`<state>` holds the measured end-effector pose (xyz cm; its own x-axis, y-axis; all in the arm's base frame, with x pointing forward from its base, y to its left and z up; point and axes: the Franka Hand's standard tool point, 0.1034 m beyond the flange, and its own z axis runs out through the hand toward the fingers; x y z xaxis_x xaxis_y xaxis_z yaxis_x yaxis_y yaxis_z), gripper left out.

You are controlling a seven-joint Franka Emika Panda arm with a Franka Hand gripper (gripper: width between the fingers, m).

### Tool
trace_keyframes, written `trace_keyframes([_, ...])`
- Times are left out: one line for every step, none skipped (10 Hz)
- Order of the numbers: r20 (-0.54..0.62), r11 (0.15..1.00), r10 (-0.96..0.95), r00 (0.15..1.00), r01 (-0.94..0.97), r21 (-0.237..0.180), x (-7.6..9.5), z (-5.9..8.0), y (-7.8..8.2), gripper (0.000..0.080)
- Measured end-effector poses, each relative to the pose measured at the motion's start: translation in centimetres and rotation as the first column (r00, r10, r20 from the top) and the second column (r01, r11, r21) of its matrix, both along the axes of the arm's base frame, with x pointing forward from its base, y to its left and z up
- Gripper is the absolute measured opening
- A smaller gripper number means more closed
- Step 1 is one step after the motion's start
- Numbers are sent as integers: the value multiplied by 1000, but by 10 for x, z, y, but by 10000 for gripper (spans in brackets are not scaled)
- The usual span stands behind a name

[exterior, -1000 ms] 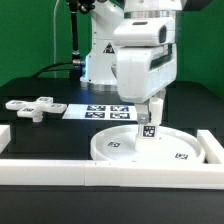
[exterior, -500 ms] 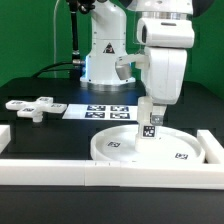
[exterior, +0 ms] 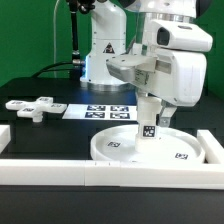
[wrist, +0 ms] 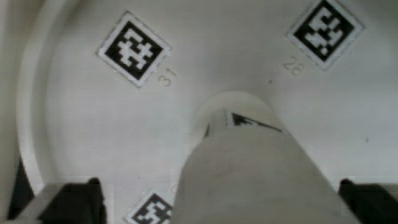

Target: Assemble round table

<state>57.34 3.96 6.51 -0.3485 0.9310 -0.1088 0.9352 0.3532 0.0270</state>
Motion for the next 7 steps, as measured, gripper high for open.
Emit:
trace_keyframes([-4, 999, 47, 999, -47, -5, 0, 0, -1, 649])
trace_keyframes([-5, 998, 67, 998, -67, -11, 0, 0, -2, 649])
trace_keyframes([-5, 998, 55, 998, -55, -11, 0, 0, -2, 649])
trace_keyframes([-5, 998, 54, 999, -54, -11, 0, 0, -2, 550])
trace_keyframes([-13, 999, 52, 999, -53, -13, -2, -1, -3, 420])
trace_keyframes([-24, 999, 50, 998, -50, -16, -4, -3, -5, 420])
trace_keyframes([-23, 999, 50, 998, -50, -16, -4, -3, -5, 416])
